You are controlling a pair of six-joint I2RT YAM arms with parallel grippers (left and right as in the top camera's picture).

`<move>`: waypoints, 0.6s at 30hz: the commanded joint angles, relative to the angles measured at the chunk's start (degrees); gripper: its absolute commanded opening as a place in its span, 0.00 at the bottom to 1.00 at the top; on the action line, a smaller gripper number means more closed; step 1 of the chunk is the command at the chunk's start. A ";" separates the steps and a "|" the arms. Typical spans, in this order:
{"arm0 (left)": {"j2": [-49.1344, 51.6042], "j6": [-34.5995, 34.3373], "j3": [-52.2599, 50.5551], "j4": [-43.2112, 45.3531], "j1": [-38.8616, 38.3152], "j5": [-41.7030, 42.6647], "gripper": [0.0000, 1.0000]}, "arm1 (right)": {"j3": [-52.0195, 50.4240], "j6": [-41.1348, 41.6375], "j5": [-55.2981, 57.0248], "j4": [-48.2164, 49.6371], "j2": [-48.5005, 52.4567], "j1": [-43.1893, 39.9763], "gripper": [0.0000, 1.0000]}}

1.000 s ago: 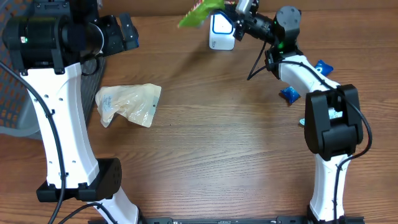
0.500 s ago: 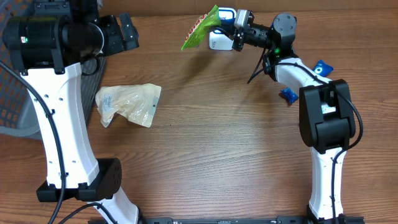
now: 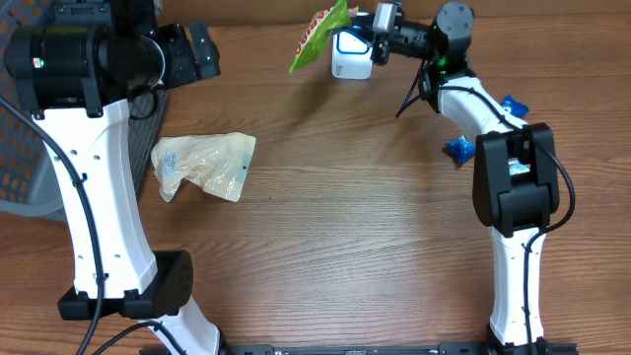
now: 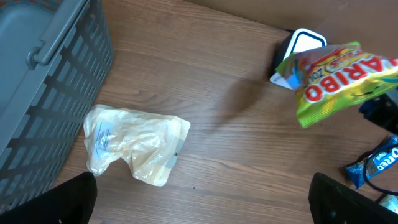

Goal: Scan the item barcode
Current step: 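Hold the green snack bag in front of the scanner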

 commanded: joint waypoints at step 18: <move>-0.28 -0.79 0.74 0.20 -0.37 0.37 1.00 | 2.95 27.06 -1.18 12.37 0.22 -2.10 0.04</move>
